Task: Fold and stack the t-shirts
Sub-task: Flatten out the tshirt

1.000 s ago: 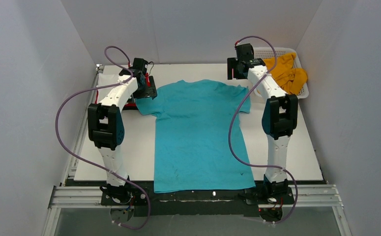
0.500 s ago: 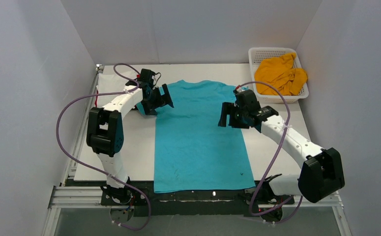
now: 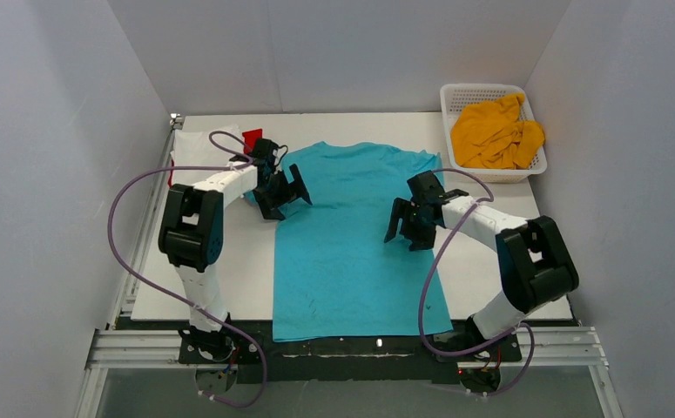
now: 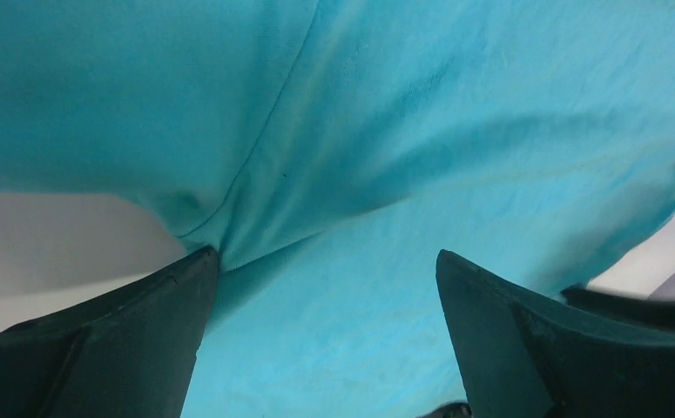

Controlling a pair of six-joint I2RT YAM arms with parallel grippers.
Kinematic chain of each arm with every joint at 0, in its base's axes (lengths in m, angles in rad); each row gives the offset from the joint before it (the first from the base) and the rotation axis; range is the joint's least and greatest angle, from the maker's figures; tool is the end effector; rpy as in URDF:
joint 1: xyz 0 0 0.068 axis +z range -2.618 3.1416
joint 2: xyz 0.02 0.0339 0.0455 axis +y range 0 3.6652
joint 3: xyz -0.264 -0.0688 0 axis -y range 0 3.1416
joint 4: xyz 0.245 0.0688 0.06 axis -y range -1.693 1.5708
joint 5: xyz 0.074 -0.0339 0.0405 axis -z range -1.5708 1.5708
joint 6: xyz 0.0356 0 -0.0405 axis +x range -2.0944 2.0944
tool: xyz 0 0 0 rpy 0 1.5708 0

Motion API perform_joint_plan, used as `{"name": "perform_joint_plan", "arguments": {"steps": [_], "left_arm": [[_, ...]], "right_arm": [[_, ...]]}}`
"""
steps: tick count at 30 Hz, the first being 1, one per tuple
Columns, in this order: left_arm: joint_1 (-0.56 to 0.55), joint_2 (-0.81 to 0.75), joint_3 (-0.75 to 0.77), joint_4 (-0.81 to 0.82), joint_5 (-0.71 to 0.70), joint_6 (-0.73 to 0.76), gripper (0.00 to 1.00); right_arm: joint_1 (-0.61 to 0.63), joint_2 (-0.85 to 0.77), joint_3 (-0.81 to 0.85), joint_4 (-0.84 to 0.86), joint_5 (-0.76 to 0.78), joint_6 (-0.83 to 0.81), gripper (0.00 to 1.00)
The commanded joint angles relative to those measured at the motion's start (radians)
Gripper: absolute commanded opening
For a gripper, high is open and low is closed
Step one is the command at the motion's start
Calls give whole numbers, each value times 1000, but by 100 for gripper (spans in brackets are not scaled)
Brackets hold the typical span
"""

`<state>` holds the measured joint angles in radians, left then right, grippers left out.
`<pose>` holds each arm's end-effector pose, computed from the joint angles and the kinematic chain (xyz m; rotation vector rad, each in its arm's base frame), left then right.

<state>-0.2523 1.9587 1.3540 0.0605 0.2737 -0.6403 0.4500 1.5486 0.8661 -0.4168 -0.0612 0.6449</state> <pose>0.4316 -0.1212 0.2119 -0.2561 2.1876 -0.8071 0.2619 0.1289 0.1719 0.2466 2.7295 0.4143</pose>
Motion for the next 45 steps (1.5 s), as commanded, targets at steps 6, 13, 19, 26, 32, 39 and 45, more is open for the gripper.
{"name": "perform_joint_plan", "arguments": {"steps": [6,13,19,26,32,39,45], "left_arm": [[-260,-318,-449,-171,-64,-181,98],[-493,-487,-623,-20,-135,-454,98],[-609,-298,-445,135,-95,-449,98],[-653,-235,-240,37,-86,-346,98],[-653,-524,-311,-195,-338,-194,98],[-536,-694,-372,-275,-467,-107,98],[-336,-492,-323,-162,-216,-87,98]], "right_arm": [[-103,351,455,-130,-83,-75,83],[-102,654,950,-221,-165,-211,82],[-90,859,1307,-247,-255,-306,82],[-89,815,1406,-291,-236,-375,82],[-104,528,1189,-312,8,-393,86],[-101,73,638,-273,34,-206,87],[-64,-240,161,-131,-77,-47,86]]}}
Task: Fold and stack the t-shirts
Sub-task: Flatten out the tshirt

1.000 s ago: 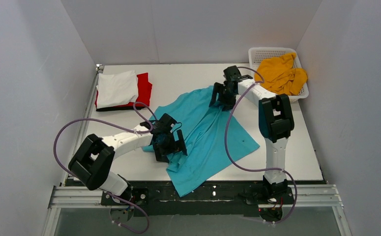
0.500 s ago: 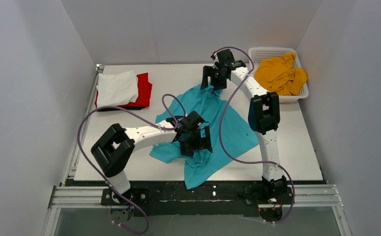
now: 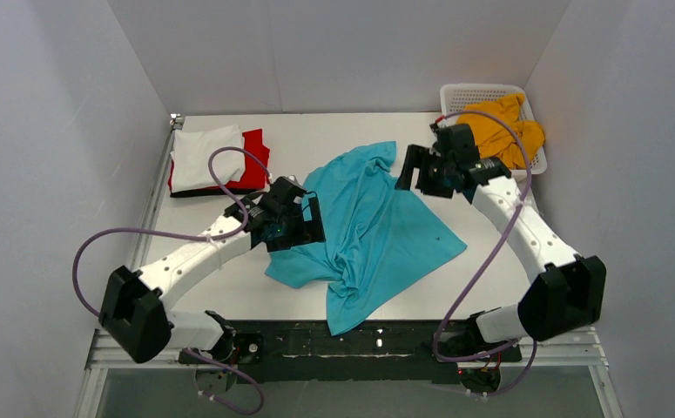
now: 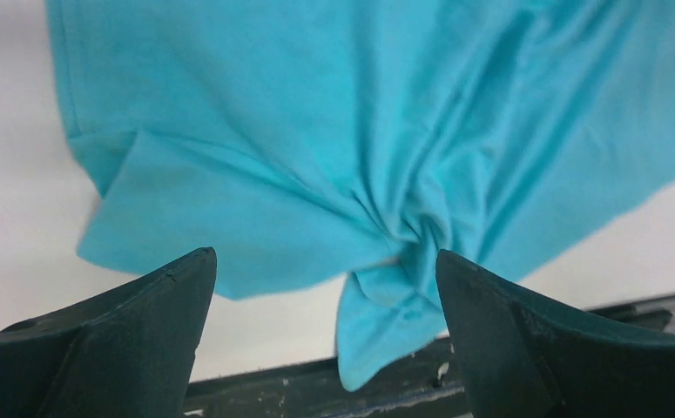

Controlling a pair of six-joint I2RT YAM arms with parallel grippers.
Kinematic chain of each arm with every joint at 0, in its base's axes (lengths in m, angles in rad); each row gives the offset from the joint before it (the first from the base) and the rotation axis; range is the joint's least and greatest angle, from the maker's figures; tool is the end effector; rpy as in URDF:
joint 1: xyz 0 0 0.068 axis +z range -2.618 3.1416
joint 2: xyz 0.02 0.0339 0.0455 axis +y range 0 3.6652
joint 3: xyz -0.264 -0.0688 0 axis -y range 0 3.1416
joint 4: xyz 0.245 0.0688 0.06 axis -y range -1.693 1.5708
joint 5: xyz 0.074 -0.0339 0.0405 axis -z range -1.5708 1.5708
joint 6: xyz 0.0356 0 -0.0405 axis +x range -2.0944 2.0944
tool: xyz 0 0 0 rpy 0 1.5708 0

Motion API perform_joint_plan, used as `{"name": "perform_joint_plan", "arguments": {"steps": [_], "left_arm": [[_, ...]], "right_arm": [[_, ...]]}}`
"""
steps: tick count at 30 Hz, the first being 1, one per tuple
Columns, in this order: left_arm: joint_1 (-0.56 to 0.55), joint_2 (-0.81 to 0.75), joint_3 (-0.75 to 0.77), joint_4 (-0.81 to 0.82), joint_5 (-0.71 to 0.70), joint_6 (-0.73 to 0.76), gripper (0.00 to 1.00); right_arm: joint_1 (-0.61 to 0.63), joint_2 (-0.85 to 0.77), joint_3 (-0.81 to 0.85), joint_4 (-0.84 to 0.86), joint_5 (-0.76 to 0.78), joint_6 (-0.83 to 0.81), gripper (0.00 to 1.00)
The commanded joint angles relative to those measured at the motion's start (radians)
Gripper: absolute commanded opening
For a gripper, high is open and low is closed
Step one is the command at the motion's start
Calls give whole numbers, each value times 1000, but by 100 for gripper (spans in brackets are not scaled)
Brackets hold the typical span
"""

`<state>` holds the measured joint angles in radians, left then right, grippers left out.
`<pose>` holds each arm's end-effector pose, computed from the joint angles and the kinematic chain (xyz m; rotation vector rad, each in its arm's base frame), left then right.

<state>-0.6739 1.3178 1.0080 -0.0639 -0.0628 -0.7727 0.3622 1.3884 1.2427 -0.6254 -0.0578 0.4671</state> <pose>0.2417 -0.1902 0.3116 -0.1452 2.0469 -0.8778 0.2815 0.1089 0.3206 0.0961 2.3885 0.4702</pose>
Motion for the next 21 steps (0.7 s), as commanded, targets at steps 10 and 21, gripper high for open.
{"name": "perform_joint_plan", "arguments": {"steps": [10,21], "left_arm": [[236,524,205,-16,158,132,98],[431,519,92,-66,118,105,98]], "right_arm": [[34,-89,-501,193,-129,183,87],[-44,326,-182,66,41,89,86]]}}
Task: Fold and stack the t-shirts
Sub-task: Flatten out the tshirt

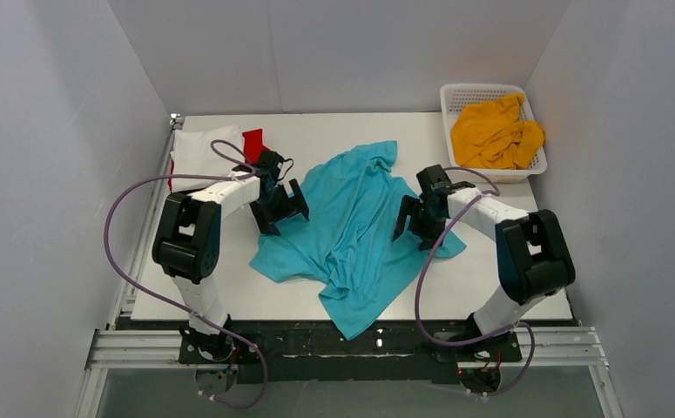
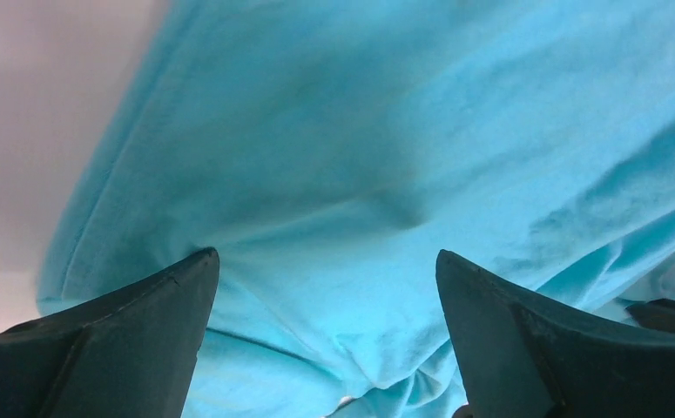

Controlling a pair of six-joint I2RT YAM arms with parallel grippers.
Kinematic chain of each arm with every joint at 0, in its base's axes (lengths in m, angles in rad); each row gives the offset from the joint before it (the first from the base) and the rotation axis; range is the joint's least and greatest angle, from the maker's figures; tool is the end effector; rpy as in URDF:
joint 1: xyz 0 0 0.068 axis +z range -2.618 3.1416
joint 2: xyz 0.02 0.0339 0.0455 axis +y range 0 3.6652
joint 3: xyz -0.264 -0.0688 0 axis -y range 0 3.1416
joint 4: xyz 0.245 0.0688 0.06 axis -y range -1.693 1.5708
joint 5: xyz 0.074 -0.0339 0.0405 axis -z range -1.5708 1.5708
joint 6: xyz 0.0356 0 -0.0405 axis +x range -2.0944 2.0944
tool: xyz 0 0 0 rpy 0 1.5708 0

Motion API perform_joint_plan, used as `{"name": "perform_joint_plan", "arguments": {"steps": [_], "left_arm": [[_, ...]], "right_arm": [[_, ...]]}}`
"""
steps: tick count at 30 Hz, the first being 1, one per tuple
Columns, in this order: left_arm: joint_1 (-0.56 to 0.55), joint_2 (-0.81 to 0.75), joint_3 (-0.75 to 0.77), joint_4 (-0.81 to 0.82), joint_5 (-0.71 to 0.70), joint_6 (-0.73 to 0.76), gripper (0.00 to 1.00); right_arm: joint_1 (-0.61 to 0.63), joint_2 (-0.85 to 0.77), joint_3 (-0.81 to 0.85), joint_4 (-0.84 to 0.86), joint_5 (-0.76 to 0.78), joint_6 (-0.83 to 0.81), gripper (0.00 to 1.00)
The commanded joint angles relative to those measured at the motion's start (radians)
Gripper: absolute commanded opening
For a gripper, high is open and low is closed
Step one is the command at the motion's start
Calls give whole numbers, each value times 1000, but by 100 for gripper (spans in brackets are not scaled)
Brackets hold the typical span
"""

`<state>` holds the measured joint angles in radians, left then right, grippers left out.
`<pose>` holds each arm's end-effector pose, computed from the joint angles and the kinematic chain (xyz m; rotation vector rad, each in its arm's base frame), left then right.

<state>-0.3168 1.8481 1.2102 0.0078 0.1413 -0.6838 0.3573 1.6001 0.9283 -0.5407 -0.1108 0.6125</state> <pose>0.3910 -0.1335 0.2053 -0.3361 2.2618 -0.6992 0.2752 0.1069 0.1694 0.3344 2.8318 0.3806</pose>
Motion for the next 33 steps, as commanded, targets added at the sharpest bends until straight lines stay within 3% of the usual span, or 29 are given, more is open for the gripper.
{"name": "perform_joint_plan", "arguments": {"steps": [1,5,8,15,20,27,30,33], "left_arm": [[83,-34,-128,-151,-91,19,98],[96,-133,-224,-192,-102,12,98],[96,-226,-373,-169,-34,-46,98],[59,-598,-700,-171,12,-213,98],[-18,-788,-744,-253,-21,-244,98],[-18,-768,-536,-335,-104,-153,98],[-18,-725,-454,-300,-113,-112,98],[-16,-632,-351,-236,-115,-59,98]], "right_arm": [[-53,142,169,-25,95,-67,86],[-93,259,330,-66,62,-118,86],[-93,339,452,-108,44,-174,86],[-95,508,757,-193,59,-238,86],[-95,586,946,-270,77,-274,86],[-92,384,843,-256,78,-284,86],[-81,229,684,-221,87,-255,86],[-72,78,464,-77,34,-222,86]]}}
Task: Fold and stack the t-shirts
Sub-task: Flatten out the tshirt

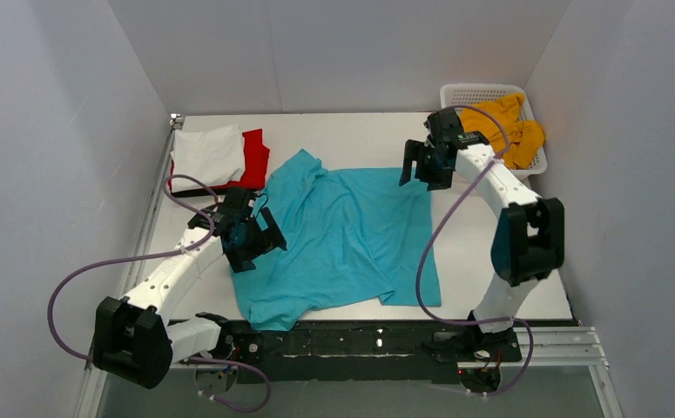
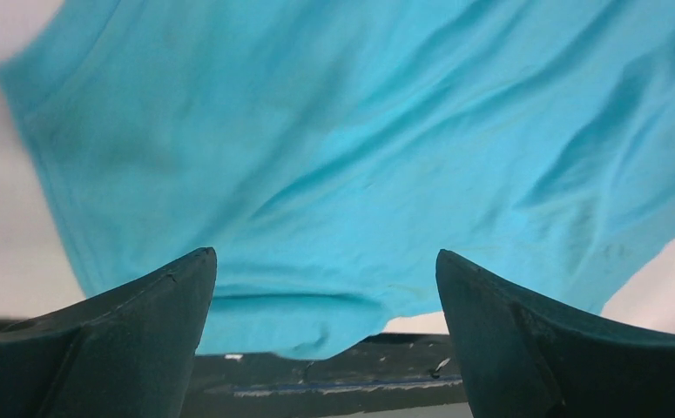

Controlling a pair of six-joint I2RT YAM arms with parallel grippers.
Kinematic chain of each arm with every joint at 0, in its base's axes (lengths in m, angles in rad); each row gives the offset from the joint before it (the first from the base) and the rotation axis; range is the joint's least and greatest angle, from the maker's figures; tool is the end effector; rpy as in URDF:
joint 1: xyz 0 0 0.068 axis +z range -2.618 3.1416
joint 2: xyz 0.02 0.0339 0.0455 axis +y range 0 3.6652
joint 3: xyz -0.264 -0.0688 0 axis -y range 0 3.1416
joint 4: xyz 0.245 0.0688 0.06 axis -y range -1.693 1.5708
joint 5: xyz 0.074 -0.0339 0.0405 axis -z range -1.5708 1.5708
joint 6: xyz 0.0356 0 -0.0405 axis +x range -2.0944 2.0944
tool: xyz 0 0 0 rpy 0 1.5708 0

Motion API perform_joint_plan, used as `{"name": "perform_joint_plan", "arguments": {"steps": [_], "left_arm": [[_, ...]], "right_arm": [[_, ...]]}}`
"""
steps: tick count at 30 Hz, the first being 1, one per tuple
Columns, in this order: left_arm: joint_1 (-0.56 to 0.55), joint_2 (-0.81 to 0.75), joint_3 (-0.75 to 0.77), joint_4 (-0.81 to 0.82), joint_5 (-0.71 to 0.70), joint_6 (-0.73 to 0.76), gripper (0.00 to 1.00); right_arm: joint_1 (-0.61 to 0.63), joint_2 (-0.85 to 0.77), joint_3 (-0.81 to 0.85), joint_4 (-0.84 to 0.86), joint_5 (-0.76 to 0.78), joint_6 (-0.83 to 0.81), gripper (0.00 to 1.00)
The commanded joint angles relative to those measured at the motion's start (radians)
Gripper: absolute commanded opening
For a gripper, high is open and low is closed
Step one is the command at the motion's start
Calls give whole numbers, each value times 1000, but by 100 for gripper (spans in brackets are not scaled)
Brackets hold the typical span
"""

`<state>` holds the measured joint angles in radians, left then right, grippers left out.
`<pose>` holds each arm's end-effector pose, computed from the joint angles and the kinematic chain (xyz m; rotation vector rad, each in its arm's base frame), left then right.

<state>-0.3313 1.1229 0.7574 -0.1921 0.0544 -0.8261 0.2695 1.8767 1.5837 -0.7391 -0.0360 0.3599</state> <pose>0.2347 -0.0828 0.2620 -0.5108 2.1590 -0.7238 0.3926 0.1098 0.2579 0.1057 2.6252 0.2695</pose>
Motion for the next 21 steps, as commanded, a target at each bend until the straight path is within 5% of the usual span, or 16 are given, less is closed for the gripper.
{"name": "perform_joint_plan", "arguments": {"steps": [1,12,21], "left_arm": [[-2,136,142,-8,-23,105,98],[59,880,802,45,75,241,98],[78,1206,1156,-142,7,241,98]], "right_arm": [[16,-222,-234,155,-77,34,86],[22,35,-13,185,-151,-7,86],[14,258,123,136,-140,-34,85]]}}
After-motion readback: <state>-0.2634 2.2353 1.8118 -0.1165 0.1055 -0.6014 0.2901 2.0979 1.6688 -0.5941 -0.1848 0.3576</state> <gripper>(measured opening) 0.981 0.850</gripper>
